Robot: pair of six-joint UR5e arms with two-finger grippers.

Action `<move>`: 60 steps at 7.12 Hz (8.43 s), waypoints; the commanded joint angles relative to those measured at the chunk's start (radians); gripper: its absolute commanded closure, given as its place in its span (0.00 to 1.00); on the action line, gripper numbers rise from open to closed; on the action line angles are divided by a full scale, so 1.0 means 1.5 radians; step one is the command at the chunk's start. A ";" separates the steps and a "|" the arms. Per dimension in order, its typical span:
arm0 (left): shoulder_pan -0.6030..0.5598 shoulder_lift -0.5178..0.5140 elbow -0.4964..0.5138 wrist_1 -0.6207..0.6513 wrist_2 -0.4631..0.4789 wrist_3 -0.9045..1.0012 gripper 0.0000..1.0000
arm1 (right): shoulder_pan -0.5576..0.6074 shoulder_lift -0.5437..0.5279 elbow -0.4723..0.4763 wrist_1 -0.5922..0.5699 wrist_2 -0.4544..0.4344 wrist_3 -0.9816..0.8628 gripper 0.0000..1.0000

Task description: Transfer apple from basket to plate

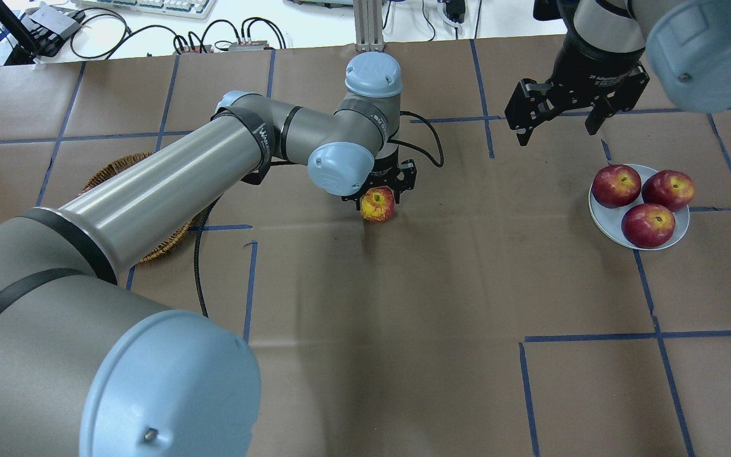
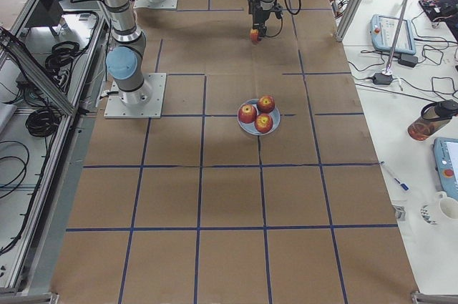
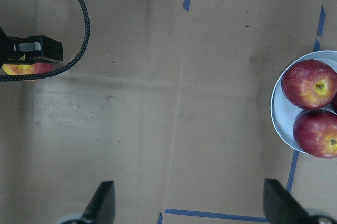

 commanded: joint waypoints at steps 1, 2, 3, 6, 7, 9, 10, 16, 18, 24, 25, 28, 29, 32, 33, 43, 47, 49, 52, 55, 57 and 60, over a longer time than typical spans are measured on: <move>0.047 0.080 -0.001 -0.047 0.001 0.036 0.01 | 0.001 0.000 -0.001 -0.004 0.002 0.006 0.00; 0.082 0.129 -0.001 -0.092 0.006 0.120 0.01 | 0.002 0.004 -0.005 -0.009 0.003 0.007 0.00; 0.120 0.173 -0.004 -0.132 0.007 0.174 0.01 | 0.004 0.016 -0.009 -0.013 0.004 0.013 0.00; 0.182 0.315 -0.020 -0.258 0.011 0.301 0.01 | 0.049 0.057 -0.009 -0.067 0.039 0.097 0.00; 0.199 0.348 -0.054 -0.276 0.012 0.334 0.01 | 0.088 0.081 -0.010 -0.102 0.033 0.141 0.00; 0.278 0.379 -0.148 -0.266 0.004 0.396 0.01 | 0.158 0.145 -0.044 -0.131 0.030 0.233 0.00; 0.287 0.390 -0.147 -0.269 0.007 0.449 0.01 | 0.196 0.192 -0.074 -0.141 0.016 0.271 0.00; 0.290 0.465 -0.165 -0.289 0.010 0.460 0.01 | 0.260 0.319 0.009 -0.389 0.010 0.332 0.00; 0.284 0.505 -0.164 -0.300 0.003 0.453 0.01 | 0.252 0.317 0.030 -0.419 0.002 0.314 0.00; 0.271 0.492 -0.174 -0.291 0.024 0.403 0.01 | 0.260 0.356 0.029 -0.422 -0.019 0.310 0.06; 0.270 0.496 -0.174 -0.290 0.026 0.395 0.01 | 0.260 0.359 0.028 -0.421 -0.018 0.310 0.32; 0.270 0.484 -0.188 -0.291 0.026 0.396 0.01 | 0.249 0.347 0.014 -0.418 -0.022 0.311 0.51; 0.270 0.490 -0.203 -0.288 0.026 0.395 0.01 | 0.243 0.324 -0.006 -0.397 -0.022 0.311 0.51; 0.266 0.489 -0.222 -0.280 0.026 0.397 0.01 | 0.094 0.198 -0.011 -0.201 -0.018 0.156 0.50; 0.266 0.490 -0.222 -0.272 0.026 0.399 0.01 | 0.033 0.174 -0.001 -0.163 -0.016 0.071 0.50; 0.265 0.497 -0.221 -0.268 0.026 0.398 0.01 | -0.288 0.151 0.168 -0.327 0.000 -0.427 0.50; 0.265 0.498 -0.222 -0.268 0.026 0.399 0.01 | -0.293 0.167 0.169 -0.328 -0.008 -0.424 0.29; 0.265 0.498 -0.221 -0.268 0.026 0.399 0.01 | -0.293 0.168 0.161 -0.326 -0.011 -0.425 0.00; 0.265 0.495 -0.221 -0.268 0.026 0.398 0.01 | -0.285 0.114 0.121 -0.291 -0.002 -0.416 0.00; 0.265 0.497 -0.221 -0.268 0.026 0.400 0.01 | -0.186 0.026 0.074 -0.136 -0.002 -0.290 0.00; 0.265 0.496 -0.221 -0.268 0.026 0.400 0.01 | -0.115 -0.022 0.054 -0.020 0.002 -0.206 0.00; 0.265 0.495 -0.221 -0.268 0.027 0.401 0.01 | -0.036 -0.040 0.054 0.002 0.002 -0.055 0.00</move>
